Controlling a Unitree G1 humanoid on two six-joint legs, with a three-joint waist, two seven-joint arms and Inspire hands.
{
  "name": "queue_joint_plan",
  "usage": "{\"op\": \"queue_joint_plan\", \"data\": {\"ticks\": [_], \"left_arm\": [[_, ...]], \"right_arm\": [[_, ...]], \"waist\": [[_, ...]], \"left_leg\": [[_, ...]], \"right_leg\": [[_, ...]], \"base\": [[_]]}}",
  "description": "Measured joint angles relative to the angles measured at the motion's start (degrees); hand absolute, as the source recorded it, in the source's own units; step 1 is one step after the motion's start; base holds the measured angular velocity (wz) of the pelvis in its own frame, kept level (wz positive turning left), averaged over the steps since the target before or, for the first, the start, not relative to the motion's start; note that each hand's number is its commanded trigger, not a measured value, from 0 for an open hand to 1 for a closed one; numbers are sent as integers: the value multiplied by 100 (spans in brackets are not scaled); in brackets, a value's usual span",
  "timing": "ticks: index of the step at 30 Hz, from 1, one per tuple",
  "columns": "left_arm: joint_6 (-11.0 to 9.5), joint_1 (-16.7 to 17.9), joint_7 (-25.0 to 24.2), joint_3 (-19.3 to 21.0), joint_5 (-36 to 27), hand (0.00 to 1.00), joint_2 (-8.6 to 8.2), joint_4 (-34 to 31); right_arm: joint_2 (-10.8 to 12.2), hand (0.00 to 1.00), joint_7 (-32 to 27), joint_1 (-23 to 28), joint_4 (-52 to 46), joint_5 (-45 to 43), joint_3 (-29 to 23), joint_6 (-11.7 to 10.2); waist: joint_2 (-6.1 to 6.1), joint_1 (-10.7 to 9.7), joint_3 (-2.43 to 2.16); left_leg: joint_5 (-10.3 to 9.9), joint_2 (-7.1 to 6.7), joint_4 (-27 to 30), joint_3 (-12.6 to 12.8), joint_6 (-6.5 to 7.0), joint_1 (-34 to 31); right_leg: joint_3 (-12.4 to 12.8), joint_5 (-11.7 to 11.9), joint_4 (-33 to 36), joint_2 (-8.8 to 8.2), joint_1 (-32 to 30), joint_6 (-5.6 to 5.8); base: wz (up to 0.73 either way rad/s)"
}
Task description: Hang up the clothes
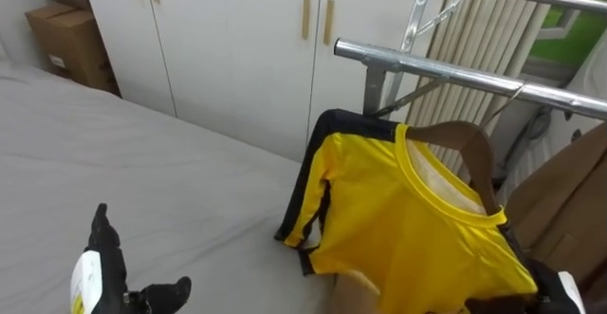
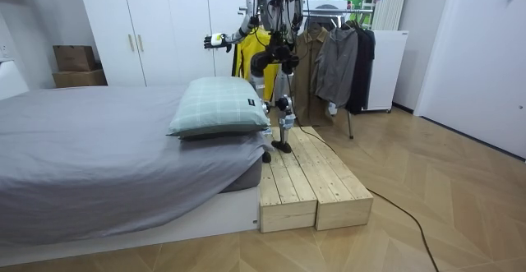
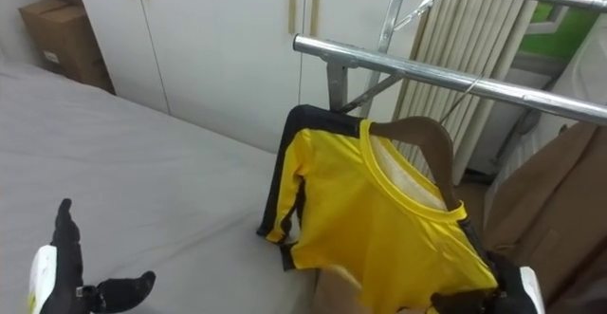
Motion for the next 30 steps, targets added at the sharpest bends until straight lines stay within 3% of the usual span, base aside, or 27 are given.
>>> {"op": "queue_joint_plan", "data": {"ticks": [8,22,25,30], "left_arm": [[-4,2,-3,-13,-6,0,17,-7],[-126,-1,261,-119,-5,0,55,-124],[-155,-2,310,-116,-14,0,98,-141],[-200,3,309,-126,-29,0,148,-140]], "right_arm": [[-2,0,-354,-1,-519,-59,0,-1],[-3,0,-858,70,-2604,-1016,33,-29],[-3,0,-994,220,-3029,-1185,21,-94],[-8,0,-1255,308,-3201,-1116,3,-204]], "waist": [[-30,-44,11],[21,-135,20],[78,-199,-11],[104,-330,-14]], "left_leg": [[0,8,-3,11,0,-19],[0,21,-1,48,0,-17],[0,22,-1,116,0,-3],[0,28,-1,160,0,24]], "right_leg": [[43,4,37,23,-56,-2],[66,5,1,38,-69,-7],[74,11,18,33,-39,-11],[94,11,29,37,-14,-12]], "base": [[-4],[-2],[-2],[-2]]}}
